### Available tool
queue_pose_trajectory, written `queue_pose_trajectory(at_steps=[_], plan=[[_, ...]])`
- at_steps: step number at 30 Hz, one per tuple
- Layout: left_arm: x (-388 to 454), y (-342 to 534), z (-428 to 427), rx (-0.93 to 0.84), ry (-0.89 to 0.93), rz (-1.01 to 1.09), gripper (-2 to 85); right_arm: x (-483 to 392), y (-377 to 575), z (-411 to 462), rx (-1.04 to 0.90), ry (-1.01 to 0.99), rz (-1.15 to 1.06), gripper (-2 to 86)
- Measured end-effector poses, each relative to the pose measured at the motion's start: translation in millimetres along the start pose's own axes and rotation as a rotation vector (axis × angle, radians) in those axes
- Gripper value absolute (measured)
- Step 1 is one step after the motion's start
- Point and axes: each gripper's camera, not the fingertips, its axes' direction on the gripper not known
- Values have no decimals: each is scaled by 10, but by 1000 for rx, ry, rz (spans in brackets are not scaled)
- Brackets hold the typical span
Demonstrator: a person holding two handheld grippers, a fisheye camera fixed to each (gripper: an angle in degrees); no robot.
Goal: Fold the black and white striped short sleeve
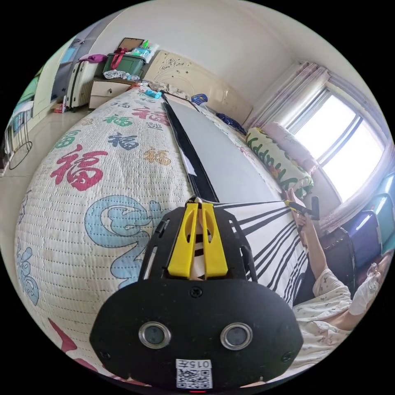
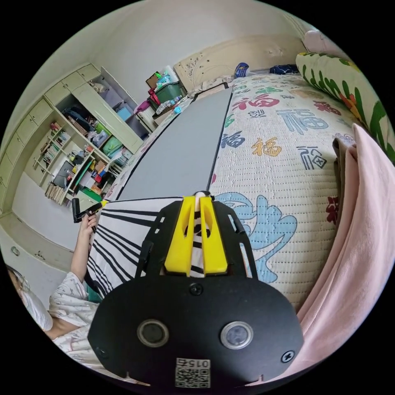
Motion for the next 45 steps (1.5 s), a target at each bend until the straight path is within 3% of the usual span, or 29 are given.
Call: queue_pose_trajectory(at_steps=[5, 9, 16, 20, 23, 30, 34, 38, 42, 45], plan=[[425, 774, -279, 74, -212, 140, 74, -241, 763, -414, 109, 7, -154, 79], [1251, 1227, -192, 73, -156, 348, 81, -425, 1621, -501, 146, -24, -234, 98], [3314, 1885, 1248, -25, 74, 693, 93, -222, 2776, 7, 220, -80, -115, 104], [4320, 2150, 2436, -117, 122, 766, 113, -21, 3022, 492, 227, -111, -65, 103], [4911, 2320, 3259, -179, 52, 798, 131, 71, 3070, 792, 239, -159, -75, 92], [5457, 2578, 4692, -304, -77, 718, 137, 377, 3174, 1230, 324, -216, -61, 32], [5469, 2773, 5319, -437, -278, 693, 119, 570, 3268, 1448, 379, -263, -51, 12], [5511, 2965, 5267, -417, -206, 704, 30, 699, 3319, 1636, 437, -269, -61, 6], [5687, 3048, 5077, -355, -242, 754, 12, 833, 3318, 1665, 498, -234, -58, 5], [5840, 2921, 4681, -221, -157, 723, 7, 949, 3314, 1533, 576, -121, -45, 4]])
